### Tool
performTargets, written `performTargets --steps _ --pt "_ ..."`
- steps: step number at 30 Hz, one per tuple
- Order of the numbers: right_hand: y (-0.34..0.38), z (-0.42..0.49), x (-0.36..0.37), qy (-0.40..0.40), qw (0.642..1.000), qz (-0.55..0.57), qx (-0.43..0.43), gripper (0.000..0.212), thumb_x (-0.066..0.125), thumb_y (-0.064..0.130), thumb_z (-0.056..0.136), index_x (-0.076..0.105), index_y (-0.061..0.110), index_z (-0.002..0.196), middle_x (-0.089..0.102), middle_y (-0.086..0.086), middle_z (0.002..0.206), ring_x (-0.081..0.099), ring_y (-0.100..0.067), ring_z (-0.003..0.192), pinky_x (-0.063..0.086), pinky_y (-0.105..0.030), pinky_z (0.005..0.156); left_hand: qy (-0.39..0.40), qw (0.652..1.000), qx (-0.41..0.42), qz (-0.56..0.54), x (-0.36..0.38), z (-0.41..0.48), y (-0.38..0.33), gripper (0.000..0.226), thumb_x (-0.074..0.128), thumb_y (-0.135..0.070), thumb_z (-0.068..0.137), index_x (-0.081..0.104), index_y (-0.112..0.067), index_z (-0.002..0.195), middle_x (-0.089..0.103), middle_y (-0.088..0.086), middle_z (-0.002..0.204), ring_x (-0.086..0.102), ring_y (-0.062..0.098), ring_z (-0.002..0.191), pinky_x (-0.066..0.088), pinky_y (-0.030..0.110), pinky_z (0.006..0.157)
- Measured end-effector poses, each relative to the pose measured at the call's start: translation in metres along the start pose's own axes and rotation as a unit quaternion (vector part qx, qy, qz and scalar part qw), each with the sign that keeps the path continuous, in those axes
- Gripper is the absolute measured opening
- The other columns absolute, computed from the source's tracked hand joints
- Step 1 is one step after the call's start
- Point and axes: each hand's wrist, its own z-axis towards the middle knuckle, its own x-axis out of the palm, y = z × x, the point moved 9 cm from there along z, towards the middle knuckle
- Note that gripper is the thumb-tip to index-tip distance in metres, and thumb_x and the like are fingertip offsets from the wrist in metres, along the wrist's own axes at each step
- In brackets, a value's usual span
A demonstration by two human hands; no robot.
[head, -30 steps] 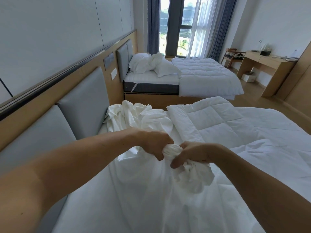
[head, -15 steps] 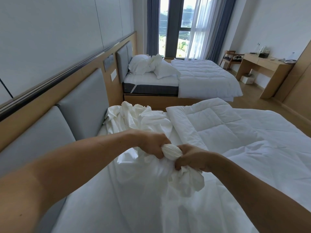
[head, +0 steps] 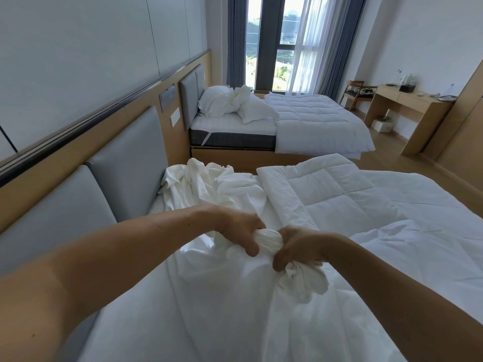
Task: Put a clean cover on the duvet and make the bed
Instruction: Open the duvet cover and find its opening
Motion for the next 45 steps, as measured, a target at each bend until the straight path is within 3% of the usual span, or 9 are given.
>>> performTargets --steps 4,9,14,17,21,27,37,43,45 --pt "-0.002 0.002 0.009 0.008 1.000 0.026 -0.012 0.040 0.079 0.006 0.065 0.069 0.001 0.103 0.069 -0.009 0.090 0.069 -0.026 0.085 0.059 -0.043 0.086 0.002 1.000 -0.002 0.029 0.004 0.001 0.001 0.035 0.084 -0.029 0.073 0.064 -0.021 0.101 0.066 -0.007 0.084 0.065 0.016 0.077 0.054 0.027 0.068" --pt "-0.001 0.003 0.005 -0.001 0.997 0.058 -0.041 0.025 0.068 -0.010 0.074 0.068 0.006 0.094 0.067 -0.007 0.084 0.066 -0.020 0.080 0.058 -0.038 0.080 -0.055 0.997 0.030 0.047 -0.006 0.003 -0.003 0.026 0.075 -0.014 0.077 0.065 -0.014 0.101 0.070 0.006 0.090 0.065 0.023 0.078 0.052 0.031 0.068" --pt "-0.001 0.001 0.001 -0.010 0.993 0.107 -0.046 0.023 0.059 -0.008 0.080 0.065 0.009 0.093 0.065 -0.004 0.078 0.065 -0.019 0.072 0.055 -0.030 0.065 -0.057 0.997 0.047 0.034 -0.010 0.001 -0.001 0.022 0.071 -0.011 0.078 0.061 -0.019 0.096 0.066 0.001 0.089 0.063 0.021 0.079 0.052 0.035 0.070" --pt "-0.001 0.000 0.003 0.015 0.991 0.134 -0.024 0.016 0.068 0.000 0.082 0.068 0.011 0.094 0.070 -0.003 0.077 0.068 -0.019 0.072 0.056 -0.030 0.066 -0.054 0.997 0.054 0.032 -0.010 0.002 -0.002 0.023 0.070 -0.009 0.078 0.062 -0.016 0.099 0.067 0.004 0.092 0.064 0.024 0.083 0.055 0.040 0.076" --pt "0.001 0.000 -0.003 0.004 0.998 0.063 -0.014 0.020 0.083 0.009 0.073 0.072 0.015 0.088 0.074 -0.003 0.083 0.071 -0.021 0.081 0.059 -0.033 0.074 -0.055 0.997 0.060 0.014 -0.009 0.004 -0.005 0.027 0.071 -0.007 0.079 0.058 -0.024 0.095 0.060 -0.009 0.083 0.059 0.012 0.074 0.050 0.026 0.065" --pt "0.005 0.004 -0.002 -0.018 0.995 0.079 -0.054 0.030 0.070 -0.006 0.074 0.069 0.005 0.102 0.069 -0.007 0.088 0.067 -0.022 0.084 0.058 -0.041 0.084 -0.069 0.996 0.057 0.011 -0.014 0.005 0.000 0.025 0.071 -0.007 0.078 0.058 -0.023 0.093 0.059 -0.007 0.085 0.058 0.016 0.080 0.046 0.024 0.066" --pt "-0.003 0.005 0.002 -0.015 0.977 0.198 -0.074 0.034 0.060 -0.014 0.077 0.068 0.009 0.101 0.070 -0.008 0.086 0.068 -0.020 0.078 0.057 -0.032 0.068 -0.119 0.989 0.081 0.024 -0.020 0.004 -0.005 0.022 0.073 -0.012 0.080 0.057 -0.021 0.091 0.062 -0.003 0.088 0.058 0.016 0.080 0.041 0.023 0.066" --pt "-0.011 0.003 0.001 -0.009 0.984 0.178 -0.016 0.024 0.063 0.008 0.061 0.066 0.007 0.085 0.061 -0.009 0.074 0.060 -0.019 0.061 0.050 -0.032 0.062 -0.104 0.992 0.072 0.012 -0.014 0.005 -0.008 0.024 0.072 -0.010 0.079 0.056 -0.022 0.091 0.059 -0.005 0.085 0.057 0.016 0.079 0.038 0.019 0.060" --pt "-0.010 0.001 0.000 -0.009 0.990 0.143 -0.002 0.031 0.077 0.015 0.064 0.069 0.008 0.094 0.067 -0.008 0.079 0.065 -0.021 0.069 0.055 -0.033 0.067 -0.086 0.994 0.065 0.014 -0.009 0.007 -0.009 0.025 0.072 -0.010 0.079 0.055 -0.022 0.092 0.057 -0.008 0.083 0.056 0.015 0.078 0.038 0.019 0.060"
